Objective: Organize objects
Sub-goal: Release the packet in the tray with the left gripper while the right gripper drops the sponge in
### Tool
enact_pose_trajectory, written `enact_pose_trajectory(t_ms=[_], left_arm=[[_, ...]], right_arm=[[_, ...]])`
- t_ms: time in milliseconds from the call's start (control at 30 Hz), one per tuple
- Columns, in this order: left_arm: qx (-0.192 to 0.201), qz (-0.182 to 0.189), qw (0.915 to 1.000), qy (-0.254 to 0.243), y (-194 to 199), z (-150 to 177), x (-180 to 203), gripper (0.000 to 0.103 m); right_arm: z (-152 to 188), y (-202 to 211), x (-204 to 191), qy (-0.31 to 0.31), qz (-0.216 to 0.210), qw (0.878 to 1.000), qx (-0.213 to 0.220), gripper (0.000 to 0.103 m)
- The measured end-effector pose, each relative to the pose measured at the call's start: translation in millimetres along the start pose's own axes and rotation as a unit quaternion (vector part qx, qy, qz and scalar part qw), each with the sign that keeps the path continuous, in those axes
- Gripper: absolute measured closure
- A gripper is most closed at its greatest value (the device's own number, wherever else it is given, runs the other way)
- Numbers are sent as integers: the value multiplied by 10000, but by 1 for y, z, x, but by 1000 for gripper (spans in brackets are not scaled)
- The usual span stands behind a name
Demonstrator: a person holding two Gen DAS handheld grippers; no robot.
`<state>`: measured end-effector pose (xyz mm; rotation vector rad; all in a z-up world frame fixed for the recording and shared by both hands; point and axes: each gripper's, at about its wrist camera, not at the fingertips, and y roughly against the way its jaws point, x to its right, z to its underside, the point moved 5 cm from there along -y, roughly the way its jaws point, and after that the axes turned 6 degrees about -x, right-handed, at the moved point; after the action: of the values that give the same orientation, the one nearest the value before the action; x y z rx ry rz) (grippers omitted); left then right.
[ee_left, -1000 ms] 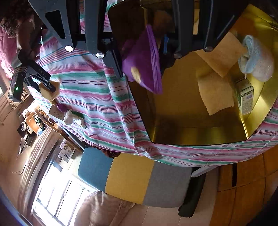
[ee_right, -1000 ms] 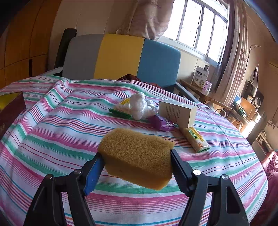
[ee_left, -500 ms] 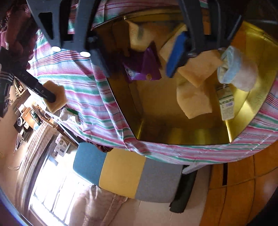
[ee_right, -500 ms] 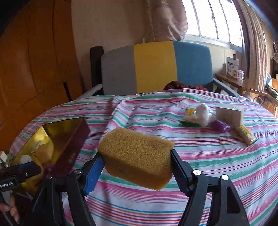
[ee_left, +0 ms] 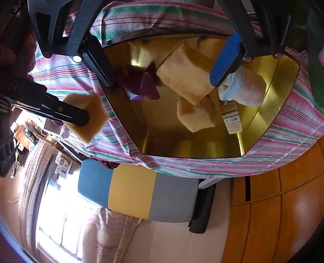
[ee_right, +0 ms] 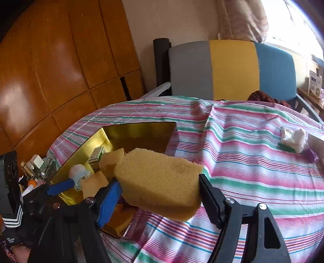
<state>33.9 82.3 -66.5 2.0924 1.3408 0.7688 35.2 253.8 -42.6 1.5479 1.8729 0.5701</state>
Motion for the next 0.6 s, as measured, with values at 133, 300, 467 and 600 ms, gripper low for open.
enact_pose_trajectory(t_ms=[133, 300, 467, 600], left_arm=[[32, -128, 9998, 130, 2, 2, -10, 4], [42, -193, 9990, 398, 6, 5, -28, 4], [107, -241, 9984, 493, 11, 6, -41, 4], [111, -221, 9979, 598, 11, 7, -49, 4]], right_arm=[[-10, -14, -26, 337, -23, 9993, -178, 27], [-27, -41, -46, 589, -40, 9973, -441, 27], [-38, -67, -54, 786, 117, 9944, -697, 26], [-40, -87, -50, 747, 207, 9918, -1020, 25]])
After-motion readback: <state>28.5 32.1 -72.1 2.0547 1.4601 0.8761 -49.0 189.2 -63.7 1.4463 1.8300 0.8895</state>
